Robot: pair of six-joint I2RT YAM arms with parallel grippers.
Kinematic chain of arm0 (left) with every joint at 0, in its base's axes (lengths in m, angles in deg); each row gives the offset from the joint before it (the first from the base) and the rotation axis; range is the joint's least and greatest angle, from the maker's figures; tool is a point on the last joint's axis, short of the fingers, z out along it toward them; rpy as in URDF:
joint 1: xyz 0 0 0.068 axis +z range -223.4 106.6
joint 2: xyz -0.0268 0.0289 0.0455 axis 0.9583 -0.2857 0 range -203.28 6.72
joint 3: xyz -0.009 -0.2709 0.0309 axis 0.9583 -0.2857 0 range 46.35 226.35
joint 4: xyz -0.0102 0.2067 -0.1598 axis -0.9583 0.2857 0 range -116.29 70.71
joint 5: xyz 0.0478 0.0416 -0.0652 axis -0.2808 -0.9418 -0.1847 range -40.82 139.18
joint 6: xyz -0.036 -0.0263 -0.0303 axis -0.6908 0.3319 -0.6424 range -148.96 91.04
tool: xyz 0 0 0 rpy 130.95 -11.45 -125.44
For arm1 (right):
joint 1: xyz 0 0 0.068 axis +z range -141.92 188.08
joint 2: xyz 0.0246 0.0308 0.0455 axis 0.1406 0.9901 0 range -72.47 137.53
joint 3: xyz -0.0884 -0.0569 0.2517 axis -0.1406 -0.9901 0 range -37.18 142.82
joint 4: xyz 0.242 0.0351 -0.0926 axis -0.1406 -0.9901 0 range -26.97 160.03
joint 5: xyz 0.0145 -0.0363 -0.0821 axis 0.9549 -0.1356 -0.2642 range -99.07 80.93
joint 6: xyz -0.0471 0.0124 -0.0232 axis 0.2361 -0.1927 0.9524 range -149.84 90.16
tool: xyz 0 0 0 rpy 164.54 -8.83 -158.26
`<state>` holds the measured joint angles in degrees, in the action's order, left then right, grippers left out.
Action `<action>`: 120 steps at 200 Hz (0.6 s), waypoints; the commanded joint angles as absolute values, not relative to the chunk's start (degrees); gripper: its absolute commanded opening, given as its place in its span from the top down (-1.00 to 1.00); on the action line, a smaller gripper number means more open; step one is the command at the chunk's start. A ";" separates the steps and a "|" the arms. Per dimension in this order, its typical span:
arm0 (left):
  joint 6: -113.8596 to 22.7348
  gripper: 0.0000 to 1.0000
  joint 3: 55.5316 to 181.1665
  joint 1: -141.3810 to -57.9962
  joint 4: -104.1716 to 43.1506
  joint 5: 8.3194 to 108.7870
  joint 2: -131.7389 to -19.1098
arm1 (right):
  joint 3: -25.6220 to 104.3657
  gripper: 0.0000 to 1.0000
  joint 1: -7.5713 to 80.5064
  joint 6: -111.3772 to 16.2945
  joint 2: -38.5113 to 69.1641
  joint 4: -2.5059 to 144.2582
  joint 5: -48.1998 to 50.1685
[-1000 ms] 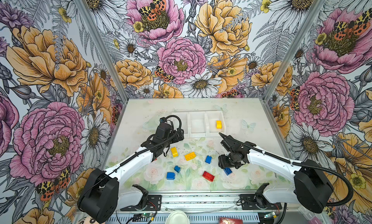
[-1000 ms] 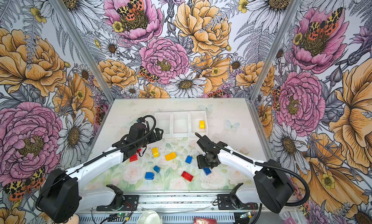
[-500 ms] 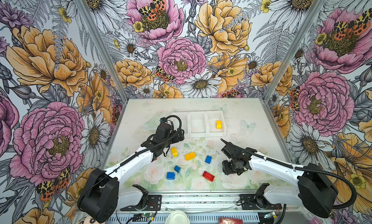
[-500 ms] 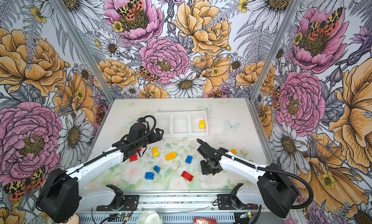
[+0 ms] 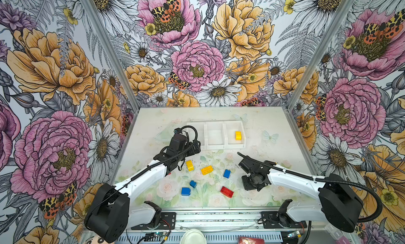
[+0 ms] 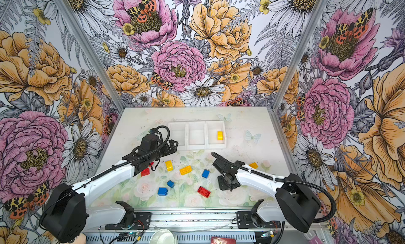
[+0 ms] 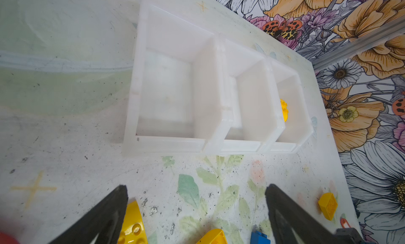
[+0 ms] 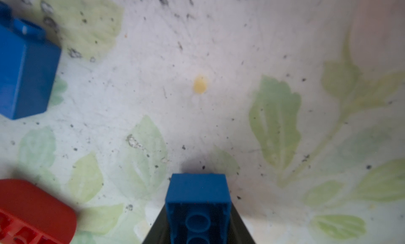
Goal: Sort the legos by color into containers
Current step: 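Move the right gripper down and grasp a blue brick, then carry the blue brick to the bin's middle compartment and release it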
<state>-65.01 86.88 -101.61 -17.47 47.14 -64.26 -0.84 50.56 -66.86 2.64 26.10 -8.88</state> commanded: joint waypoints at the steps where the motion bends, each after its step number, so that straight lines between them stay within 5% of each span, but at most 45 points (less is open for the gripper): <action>1: -65.45 -0.97 85.74 -101.24 -17.06 46.91 -62.93 | 1.11 0.60 51.07 -67.11 2.26 26.52 -9.73; 120: -66.11 -0.98 83.20 -100.76 -14.54 46.03 -58.74 | 27.73 0.68 49.70 -56.94 13.91 25.81 -10.59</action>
<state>-65.25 84.33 -101.61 -15.99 47.09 -60.22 20.93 50.43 -61.63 10.13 25.25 -9.12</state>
